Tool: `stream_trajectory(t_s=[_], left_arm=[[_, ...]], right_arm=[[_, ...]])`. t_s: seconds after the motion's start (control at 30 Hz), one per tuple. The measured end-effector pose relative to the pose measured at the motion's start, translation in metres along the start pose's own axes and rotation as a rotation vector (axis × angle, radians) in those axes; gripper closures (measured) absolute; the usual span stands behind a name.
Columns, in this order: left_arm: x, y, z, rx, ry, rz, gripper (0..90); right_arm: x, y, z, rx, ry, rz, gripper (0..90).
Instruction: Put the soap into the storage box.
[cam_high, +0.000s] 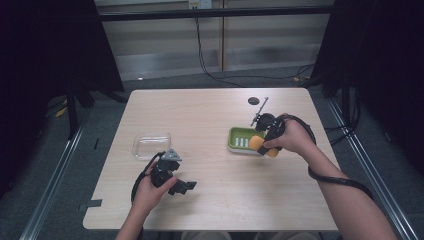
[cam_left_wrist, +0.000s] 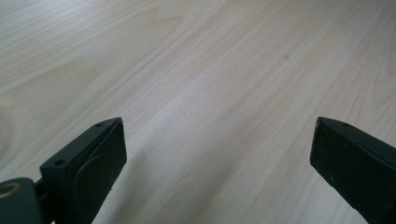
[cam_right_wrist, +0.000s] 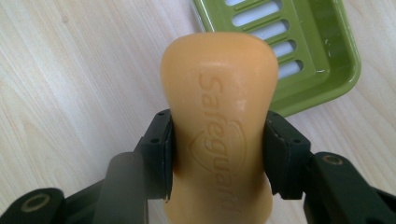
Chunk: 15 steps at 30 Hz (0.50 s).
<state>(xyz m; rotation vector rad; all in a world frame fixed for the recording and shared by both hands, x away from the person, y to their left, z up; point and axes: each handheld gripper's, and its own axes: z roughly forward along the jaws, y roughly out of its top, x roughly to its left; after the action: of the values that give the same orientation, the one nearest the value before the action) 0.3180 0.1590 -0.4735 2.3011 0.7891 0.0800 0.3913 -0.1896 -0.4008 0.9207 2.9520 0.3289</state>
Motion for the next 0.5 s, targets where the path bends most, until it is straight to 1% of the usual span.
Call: stream_trajectory(t_s=[0.07, 0.1, 0.2, 0.23, 0.3, 0.4, 0.43, 0.5], left_arm=[[-0.0004, -0.0002, 0.001, -0.008, -0.001, -0.005, 3.8], [-0.0005, 0.0002, 0.0006, 0.0, 0.0, -0.004, 3.8], [-0.0006, 0.0003, 0.0006, 0.0, -0.001, -0.004, 3.8], [-0.0004, 0.0004, 0.0007, 0.001, -0.001, -0.003, 3.8], [-0.0003, 0.0005, 0.0013, 0.0, -0.003, -0.002, 3.8], [-0.0002, 0.0006, 0.0015, 0.003, -0.002, 0.002, 3.8], [0.0006, 0.0009, 0.0012, 0.009, -0.001, 0.014, 3.8], [0.0008, 0.001, 0.001, 0.01, -0.003, 0.014, 3.8]], right_arm=[[-0.0003, 0.0007, 0.0, 0.001, 0.002, 0.002, 50.1], [-0.0006, 0.0013, 0.0002, 0.002, 0.001, 0.004, 50.0], [-0.0019, 0.0025, 0.0008, 0.004, -0.002, -0.002, 50.0], [-0.0016, 0.0029, 0.0009, 0.006, -0.003, 0.008, 50.0], [-0.0024, 0.0039, 0.0012, 0.005, -0.002, 0.004, 50.0], [-0.003, 0.0055, 0.001, 0.003, 0.0, 0.003, 50.1], [-0.0034, 0.006, 0.0012, -0.004, -0.002, -0.003, 50.1], [-0.0031, 0.0072, 0.001, -0.001, -0.004, 0.002, 50.1]])
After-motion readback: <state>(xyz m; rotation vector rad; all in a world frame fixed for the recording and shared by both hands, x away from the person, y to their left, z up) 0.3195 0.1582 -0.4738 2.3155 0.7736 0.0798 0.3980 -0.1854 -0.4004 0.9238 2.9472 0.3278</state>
